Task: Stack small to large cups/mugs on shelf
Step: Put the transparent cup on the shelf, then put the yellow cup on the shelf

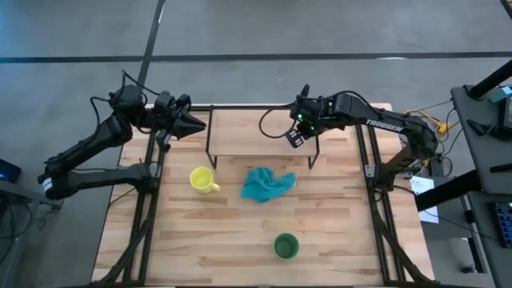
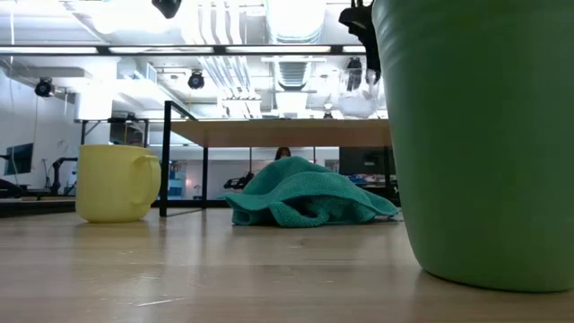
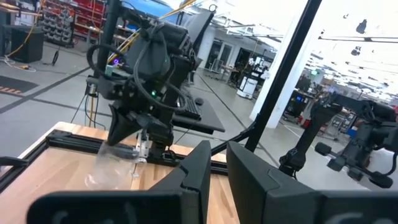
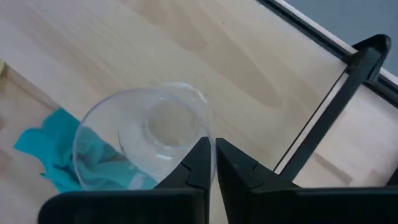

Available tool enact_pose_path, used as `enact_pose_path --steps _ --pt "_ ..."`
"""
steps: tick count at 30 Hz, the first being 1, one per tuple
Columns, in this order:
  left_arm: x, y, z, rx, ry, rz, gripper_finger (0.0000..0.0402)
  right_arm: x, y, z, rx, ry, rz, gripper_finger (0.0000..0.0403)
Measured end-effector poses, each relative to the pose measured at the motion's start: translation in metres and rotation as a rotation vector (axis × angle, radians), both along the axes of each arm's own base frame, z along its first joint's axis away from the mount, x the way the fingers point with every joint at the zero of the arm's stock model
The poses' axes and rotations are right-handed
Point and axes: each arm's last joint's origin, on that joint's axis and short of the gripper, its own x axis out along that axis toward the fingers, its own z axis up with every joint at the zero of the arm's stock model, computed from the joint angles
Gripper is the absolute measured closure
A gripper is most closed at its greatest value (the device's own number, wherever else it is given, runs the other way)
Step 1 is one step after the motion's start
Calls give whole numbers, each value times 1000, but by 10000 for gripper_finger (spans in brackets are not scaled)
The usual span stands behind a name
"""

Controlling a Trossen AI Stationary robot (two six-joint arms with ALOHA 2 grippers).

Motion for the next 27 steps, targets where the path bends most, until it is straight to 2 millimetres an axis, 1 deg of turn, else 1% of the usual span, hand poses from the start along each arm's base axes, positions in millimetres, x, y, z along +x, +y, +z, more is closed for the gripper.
enact_pose_path --steps 8,12,17,27 --pt "-4 -3 2 12 -15 0 362 1 -4 -1 -35 -2 -19 331" --pt "-5 -3 2 12 -15 0 362 2 -8 0 -46 -27 -26 317" --pt "-4 -2 2 9 -11 0 362 4 -10 1 -58 -50 -23 315" --pt "-4 -2 2 10 -12 0 362 4 -10 1 -58 -53 -19 326"
